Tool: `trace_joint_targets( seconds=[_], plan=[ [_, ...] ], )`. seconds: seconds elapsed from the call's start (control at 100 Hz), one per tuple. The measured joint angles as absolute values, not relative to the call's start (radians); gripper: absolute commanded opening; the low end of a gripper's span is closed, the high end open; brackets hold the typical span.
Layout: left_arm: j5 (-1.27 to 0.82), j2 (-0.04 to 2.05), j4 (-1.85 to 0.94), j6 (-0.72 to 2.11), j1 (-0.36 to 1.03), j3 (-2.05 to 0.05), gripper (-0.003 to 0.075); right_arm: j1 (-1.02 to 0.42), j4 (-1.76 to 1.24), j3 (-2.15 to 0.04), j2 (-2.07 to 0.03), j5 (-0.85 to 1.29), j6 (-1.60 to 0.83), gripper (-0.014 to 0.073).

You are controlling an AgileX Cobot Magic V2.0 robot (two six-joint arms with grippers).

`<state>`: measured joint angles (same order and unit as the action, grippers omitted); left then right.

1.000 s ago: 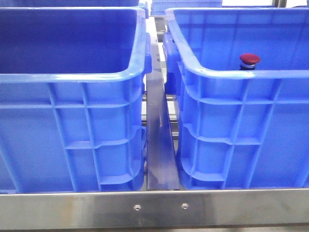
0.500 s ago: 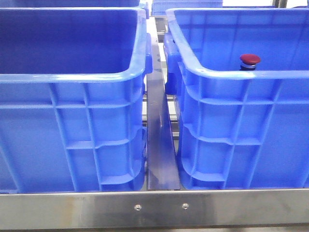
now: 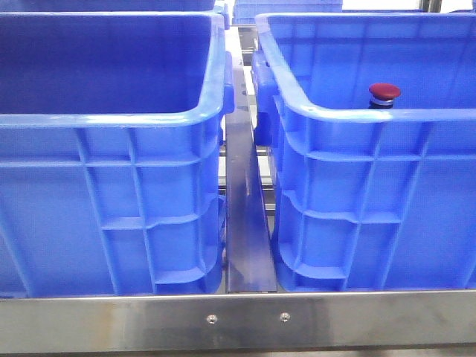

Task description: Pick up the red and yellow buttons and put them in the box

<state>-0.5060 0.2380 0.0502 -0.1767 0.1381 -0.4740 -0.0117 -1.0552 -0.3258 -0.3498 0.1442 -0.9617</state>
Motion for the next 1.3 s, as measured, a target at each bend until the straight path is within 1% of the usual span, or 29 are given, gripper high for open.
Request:
trace_joint_targets(
  seconds=[0.15, 0.3, 0.55, 1.3],
  plan=[
    [-0.504, 0.144, 0.050, -0.177, 0.138, -0.425, -0.0020, -0.012, -1.055, -0.268, -0.245, 0.149, -0.962, -0.0091],
    [-0.504, 0.109, 0.054, -0.177, 0.138, -0.400, -0.0020, -0.012, -1.055, -0.251, -0.190, 0.174, -0.962, -0.0091],
    [-0.504, 0.106, 0.054, -0.177, 0.138, -0.396, -0.0020, -0.012, -1.055, -0.249, -0.184, 0.212, -0.962, -0.0091],
    [-0.504, 0.105, 0.054, -0.177, 0.138, -0.396, -0.0020, -0.012, -1.055, -0.249, -0.184, 0.226, -0.962, -0.0091]
  ],
)
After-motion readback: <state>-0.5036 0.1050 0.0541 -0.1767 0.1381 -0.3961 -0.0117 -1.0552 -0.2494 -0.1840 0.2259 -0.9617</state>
